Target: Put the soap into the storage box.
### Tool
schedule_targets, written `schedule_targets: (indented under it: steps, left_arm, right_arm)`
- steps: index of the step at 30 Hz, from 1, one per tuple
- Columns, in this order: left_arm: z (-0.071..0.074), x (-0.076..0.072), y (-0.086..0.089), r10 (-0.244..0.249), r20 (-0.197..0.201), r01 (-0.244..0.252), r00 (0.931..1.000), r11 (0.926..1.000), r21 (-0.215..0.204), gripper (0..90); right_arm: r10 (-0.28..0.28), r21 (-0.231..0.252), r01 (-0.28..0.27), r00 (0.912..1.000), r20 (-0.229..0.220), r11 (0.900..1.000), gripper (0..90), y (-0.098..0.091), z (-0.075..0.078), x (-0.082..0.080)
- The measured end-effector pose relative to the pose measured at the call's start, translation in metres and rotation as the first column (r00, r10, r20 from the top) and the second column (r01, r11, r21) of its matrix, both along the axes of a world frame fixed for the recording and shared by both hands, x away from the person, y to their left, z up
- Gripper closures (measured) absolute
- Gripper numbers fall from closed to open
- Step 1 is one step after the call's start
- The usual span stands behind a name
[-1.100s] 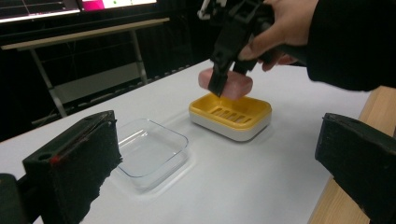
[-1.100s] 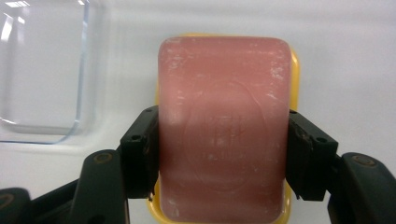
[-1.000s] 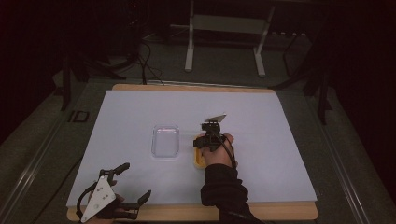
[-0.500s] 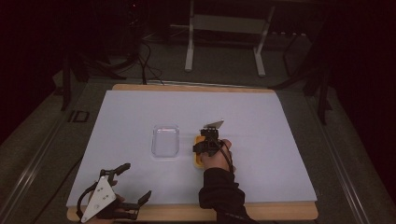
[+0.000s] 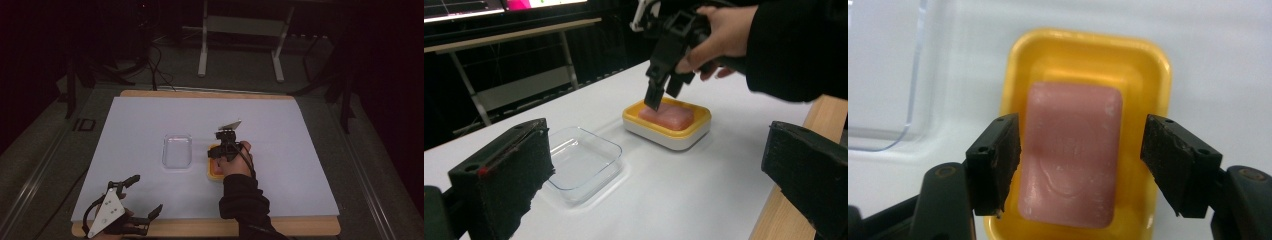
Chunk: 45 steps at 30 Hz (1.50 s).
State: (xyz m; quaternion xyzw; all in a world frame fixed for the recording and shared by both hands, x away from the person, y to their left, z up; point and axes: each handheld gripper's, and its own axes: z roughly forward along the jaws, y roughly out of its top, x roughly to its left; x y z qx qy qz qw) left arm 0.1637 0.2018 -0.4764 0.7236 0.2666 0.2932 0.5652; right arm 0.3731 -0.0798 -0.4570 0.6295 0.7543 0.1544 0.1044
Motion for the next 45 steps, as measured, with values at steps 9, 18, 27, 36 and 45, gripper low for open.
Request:
schedule_targets:
  steps: [9, 18, 27, 36, 45]
  left_arm:
    - [-0.001, -0.002, 0.002, 0.013, -0.006, -0.013, 0.9999, 0.9998, 0.013, 0.3]
    - [-0.003, -0.006, 0.005, 0.029, -0.014, -0.029, 0.9995, 0.9993, 0.026, 0.3]
    - [-0.004, -0.009, 0.008, 0.049, -0.016, -0.049, 0.9987, 0.9983, 0.031, 0.3]
    - [-0.005, -0.008, 0.007, 0.062, -0.026, -0.061, 0.9978, 0.9975, 0.036, 0.3]
    - [-0.005, -0.009, 0.007, 0.064, -0.03, -0.063, 0.9975, 0.9973, 0.038, 0.3]
  right_arm:
    - [0.172, 0.026, -0.172, 0.985, 0.015, 0.9847, 19.9, -0.018, 0.02, 0.006]
    - [0.371, 0.051, -0.374, 0.9268, 0.058, 0.9261, 10.8, -0.033, 0.016, 0.005]
    - [0.43, 0.057, -0.443, 0.888, 0.163, 0.8945, 11.0, -0.066, 0.027, 0.004]
    - [0.407, 0.054, -0.43, 0.8825, 0.235, 0.9011, 11.1, -0.102, 0.036, -0.005]
    - [0.365, 0.046, -0.393, 0.8863, 0.285, 0.9183, 14.1, -0.137, 0.028, -0.024]
